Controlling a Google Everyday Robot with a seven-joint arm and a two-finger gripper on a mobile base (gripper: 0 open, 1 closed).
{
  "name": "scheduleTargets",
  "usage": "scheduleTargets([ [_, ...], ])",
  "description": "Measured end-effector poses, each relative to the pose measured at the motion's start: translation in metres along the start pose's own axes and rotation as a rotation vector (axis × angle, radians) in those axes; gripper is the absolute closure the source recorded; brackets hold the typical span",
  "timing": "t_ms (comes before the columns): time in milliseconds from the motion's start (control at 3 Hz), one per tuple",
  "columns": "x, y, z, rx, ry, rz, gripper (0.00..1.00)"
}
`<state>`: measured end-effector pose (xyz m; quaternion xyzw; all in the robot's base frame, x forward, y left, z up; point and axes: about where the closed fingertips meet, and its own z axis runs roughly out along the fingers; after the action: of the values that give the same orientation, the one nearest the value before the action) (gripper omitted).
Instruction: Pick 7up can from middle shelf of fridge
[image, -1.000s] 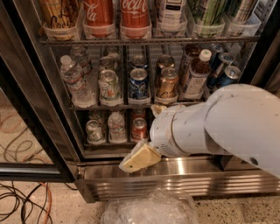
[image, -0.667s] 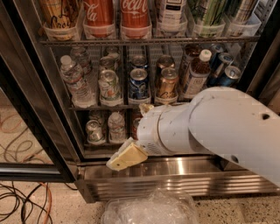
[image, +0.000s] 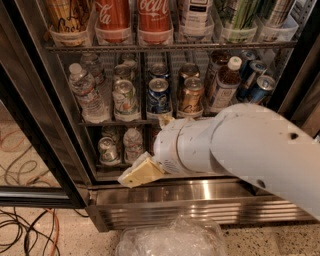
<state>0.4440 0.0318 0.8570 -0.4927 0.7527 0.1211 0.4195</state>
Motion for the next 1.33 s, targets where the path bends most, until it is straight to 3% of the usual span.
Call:
scheduleTargets([
  [333, -0.008, -0.012, 0.011, 0.076, -0.085, 0.107, 0.00],
  [1000, -0.046, -0.043, 0.032, 0.232, -0.316, 0.363, 0.00],
  [1333, -0.066, -0.044, 0.039, 0.301, -0.394, 0.439, 0.00],
])
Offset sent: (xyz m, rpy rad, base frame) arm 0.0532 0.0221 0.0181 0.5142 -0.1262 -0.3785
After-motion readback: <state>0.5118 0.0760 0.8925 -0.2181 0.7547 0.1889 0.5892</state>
